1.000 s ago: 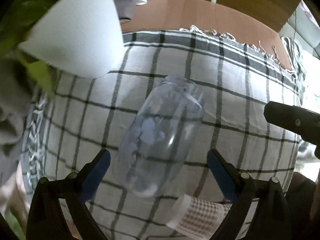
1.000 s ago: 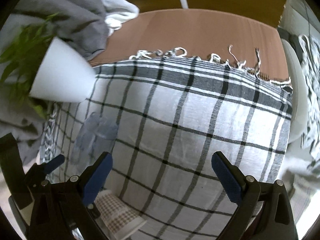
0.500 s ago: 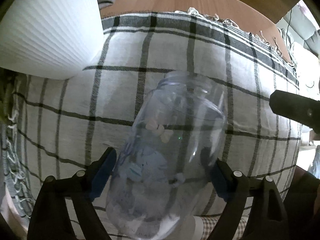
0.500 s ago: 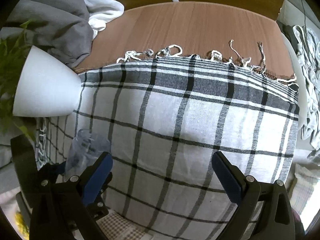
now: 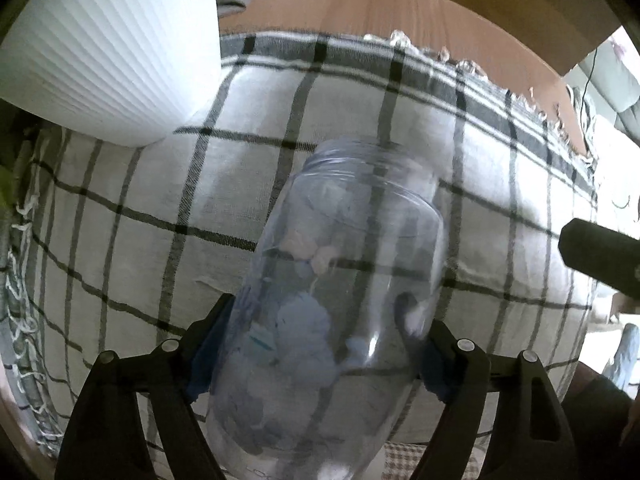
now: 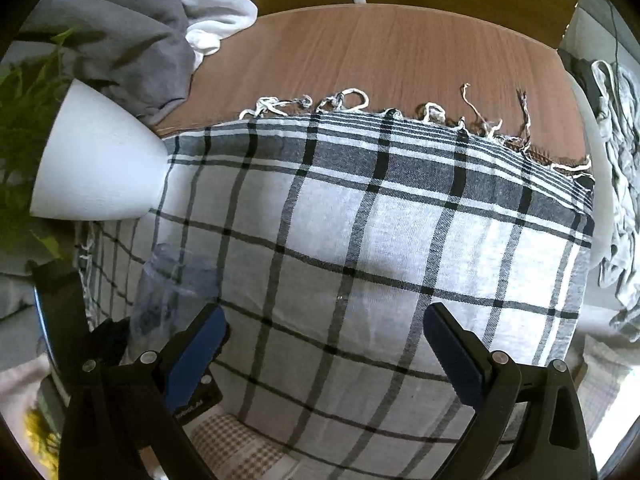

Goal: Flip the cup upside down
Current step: 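Close the left gripper around the body of the clear plastic cup, then lift the clear cup with the left gripper and turn it upright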

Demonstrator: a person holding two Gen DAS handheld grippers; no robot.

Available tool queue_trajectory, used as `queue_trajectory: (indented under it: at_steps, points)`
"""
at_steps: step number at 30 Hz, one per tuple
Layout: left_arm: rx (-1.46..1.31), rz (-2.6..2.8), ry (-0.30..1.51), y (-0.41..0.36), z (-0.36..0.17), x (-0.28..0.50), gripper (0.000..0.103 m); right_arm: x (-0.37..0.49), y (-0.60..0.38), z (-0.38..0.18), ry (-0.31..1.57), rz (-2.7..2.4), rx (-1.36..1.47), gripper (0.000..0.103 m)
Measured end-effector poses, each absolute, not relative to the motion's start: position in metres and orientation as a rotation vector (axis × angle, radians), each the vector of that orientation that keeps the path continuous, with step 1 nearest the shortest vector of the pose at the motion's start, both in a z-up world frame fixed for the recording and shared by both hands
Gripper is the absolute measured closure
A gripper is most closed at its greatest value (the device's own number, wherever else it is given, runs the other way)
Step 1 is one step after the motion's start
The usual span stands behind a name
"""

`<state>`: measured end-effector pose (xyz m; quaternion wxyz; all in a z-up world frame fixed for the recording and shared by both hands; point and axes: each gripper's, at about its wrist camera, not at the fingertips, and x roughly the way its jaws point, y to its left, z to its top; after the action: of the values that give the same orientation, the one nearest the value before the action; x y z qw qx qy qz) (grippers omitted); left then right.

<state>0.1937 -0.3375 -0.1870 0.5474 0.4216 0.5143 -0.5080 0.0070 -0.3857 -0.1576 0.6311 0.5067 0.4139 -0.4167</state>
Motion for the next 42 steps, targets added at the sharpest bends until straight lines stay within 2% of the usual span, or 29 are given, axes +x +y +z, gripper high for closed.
queue_trajectory:
  at_steps: [9,25,32,42]
  points:
    - [0.898,-1.171,1.172,-0.325,-0.135,0.18,0.024,-0.005,-0.381,-0.139,0.913,-0.912,1.154,0.003]
    - [0.557,-0.863,1.126,-0.235,-0.07,0.134,0.024,-0.026,-0.361,-0.101,0.964,-0.71,0.974,0.003]
    - [0.38,-0.676,1.165,-0.188,-0.069,0.092,0.024,-0.032,-0.35,-0.103,1.075,-0.574,0.834,0.003]
    - [0.157,-0.387,1.258,-0.135,-0.108,0.04,0.024,-0.024,-0.325,-0.117,1.244,-0.387,0.545,0.003]
